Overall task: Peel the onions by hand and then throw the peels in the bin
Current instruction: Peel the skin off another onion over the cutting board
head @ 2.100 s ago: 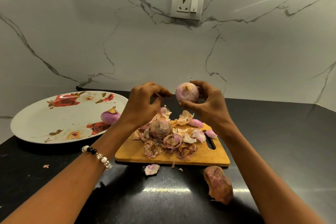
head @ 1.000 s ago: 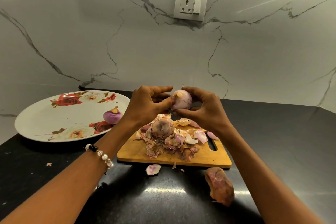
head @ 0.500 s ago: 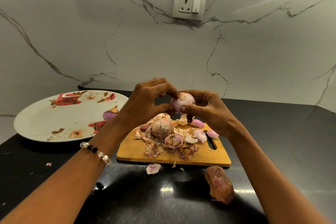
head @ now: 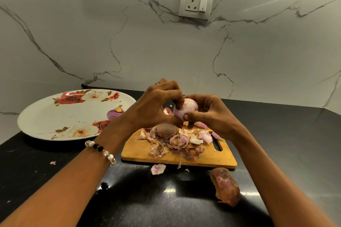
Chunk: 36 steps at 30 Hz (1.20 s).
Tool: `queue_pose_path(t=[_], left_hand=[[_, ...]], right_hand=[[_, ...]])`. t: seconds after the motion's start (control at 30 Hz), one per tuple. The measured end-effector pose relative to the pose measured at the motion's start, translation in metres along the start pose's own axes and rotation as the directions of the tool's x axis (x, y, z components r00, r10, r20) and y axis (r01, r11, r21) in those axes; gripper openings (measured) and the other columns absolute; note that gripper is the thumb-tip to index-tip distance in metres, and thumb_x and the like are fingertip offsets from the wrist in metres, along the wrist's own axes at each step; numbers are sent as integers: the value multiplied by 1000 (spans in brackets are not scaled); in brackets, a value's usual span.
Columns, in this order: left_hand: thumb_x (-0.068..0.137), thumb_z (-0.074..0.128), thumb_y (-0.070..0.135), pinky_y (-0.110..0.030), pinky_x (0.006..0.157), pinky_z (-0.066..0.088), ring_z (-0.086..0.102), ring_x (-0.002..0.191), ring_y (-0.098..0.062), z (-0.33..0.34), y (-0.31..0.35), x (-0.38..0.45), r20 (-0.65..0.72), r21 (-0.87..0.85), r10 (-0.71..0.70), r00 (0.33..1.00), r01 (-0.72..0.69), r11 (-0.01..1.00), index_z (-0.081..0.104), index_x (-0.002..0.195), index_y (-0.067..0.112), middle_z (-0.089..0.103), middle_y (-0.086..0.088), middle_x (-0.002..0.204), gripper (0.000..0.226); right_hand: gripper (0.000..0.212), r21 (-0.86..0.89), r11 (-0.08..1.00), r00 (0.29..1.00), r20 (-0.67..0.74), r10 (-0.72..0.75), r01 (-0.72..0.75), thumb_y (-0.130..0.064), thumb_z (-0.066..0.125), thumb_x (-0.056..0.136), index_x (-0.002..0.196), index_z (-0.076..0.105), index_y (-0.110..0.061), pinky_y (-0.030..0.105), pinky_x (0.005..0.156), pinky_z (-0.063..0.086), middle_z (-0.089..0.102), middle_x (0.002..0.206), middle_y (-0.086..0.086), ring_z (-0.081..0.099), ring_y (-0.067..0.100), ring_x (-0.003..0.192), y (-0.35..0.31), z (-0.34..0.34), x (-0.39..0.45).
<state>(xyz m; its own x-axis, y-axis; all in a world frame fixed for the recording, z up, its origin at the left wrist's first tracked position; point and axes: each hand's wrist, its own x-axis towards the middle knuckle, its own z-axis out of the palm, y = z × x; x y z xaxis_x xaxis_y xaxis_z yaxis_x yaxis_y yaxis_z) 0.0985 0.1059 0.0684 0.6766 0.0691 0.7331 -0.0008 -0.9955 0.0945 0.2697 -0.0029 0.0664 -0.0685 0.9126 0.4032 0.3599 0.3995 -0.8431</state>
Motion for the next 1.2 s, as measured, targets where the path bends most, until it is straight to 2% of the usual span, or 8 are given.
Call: queue_pose_path(t=[0.1, 0.2, 0.3, 0.5, 0.8, 0.93, 1.1, 1.2], left_hand=[[67, 79, 36, -7, 67, 33, 42, 84, -8, 1, 1, -1, -9, 18, 0, 1000, 0, 1000, 66, 79, 10, 59, -4, 89, 32], [70, 77, 30, -7, 65, 31, 41, 82, -6, 4, 3, -1, -60, 53, -5, 998, 8, 999, 61, 69, 12, 58, -3, 86, 25], [73, 78, 24, -7, 65, 37, 43, 80, -5, 7, 5, 0, -116, 5, -38, 992, 39, 999, 59, 69, 10, 57, -2, 86, 24], [72, 83, 21, -6, 73, 46, 53, 87, -2, 10, 12, 0, -192, -34, -85, 978, 80, 996, 65, 99, 6, 63, -4, 98, 36], [68, 84, 13, -16, 90, 42, 55, 92, -12, 20, 16, 0, -178, 104, -50, 983, 70, 992, 58, 119, -1, 64, -15, 99, 60], [66, 85, 14, -17, 87, 43, 61, 90, -20, 18, 17, 1, -165, 160, -50, 985, 77, 984, 56, 123, -4, 66, -17, 98, 67], [67, 84, 14, -12, 91, 35, 52, 91, -12, 19, 15, 1, -165, 109, -77, 983, 96, 989, 55, 125, -4, 65, -19, 99, 67], [71, 81, 10, -8, 86, 39, 52, 85, -8, 21, 14, 1, -173, 71, -88, 981, 102, 992, 55, 126, -1, 64, -14, 93, 62]], right_hand=[[35, 6, 1000, 1000, -3, 3, -3, 1, 70, 78, 111, 63, -10, 37, 73, 61, 69, 105, 16, 69, 33, 89, 1, 0, 0], [37, 74, 997, 997, -71, 11, -6, -13, 71, 76, 111, 64, -7, 32, 67, 61, 72, 98, 12, 71, 29, 83, 0, -3, 1], [40, 127, 992, 995, -102, 7, 6, -15, 72, 74, 112, 64, -5, 28, 67, 59, 74, 96, 11, 72, 28, 84, -2, -7, 0], [43, 100, 995, 989, -146, 8, 7, -16, 74, 71, 112, 65, -4, 28, 70, 59, 72, 100, 14, 72, 27, 86, 0, -7, 2], [33, 96, 995, 987, -159, -7, 22, -14, 72, 70, 103, 65, -11, 19, 67, 56, 75, 84, -5, 73, 17, 80, -2, -2, 0], [34, 71, 996, 982, -185, -36, 50, -17, 73, 70, 103, 67, -11, 22, 70, 57, 74, 92, 2, 73, 19, 84, -1, 0, 1], [35, 56, 996, 981, -184, -55, 66, -15, 73, 70, 104, 66, -14, 19, 71, 56, 75, 88, -8, 73, 15, 87, 0, -4, 1], [32, 114, 992, 978, -205, -33, 57, -14, 72, 71, 103, 67, -10, 22, 71, 57, 76, 88, -3, 73, 18, 84, 2, -3, 2]])
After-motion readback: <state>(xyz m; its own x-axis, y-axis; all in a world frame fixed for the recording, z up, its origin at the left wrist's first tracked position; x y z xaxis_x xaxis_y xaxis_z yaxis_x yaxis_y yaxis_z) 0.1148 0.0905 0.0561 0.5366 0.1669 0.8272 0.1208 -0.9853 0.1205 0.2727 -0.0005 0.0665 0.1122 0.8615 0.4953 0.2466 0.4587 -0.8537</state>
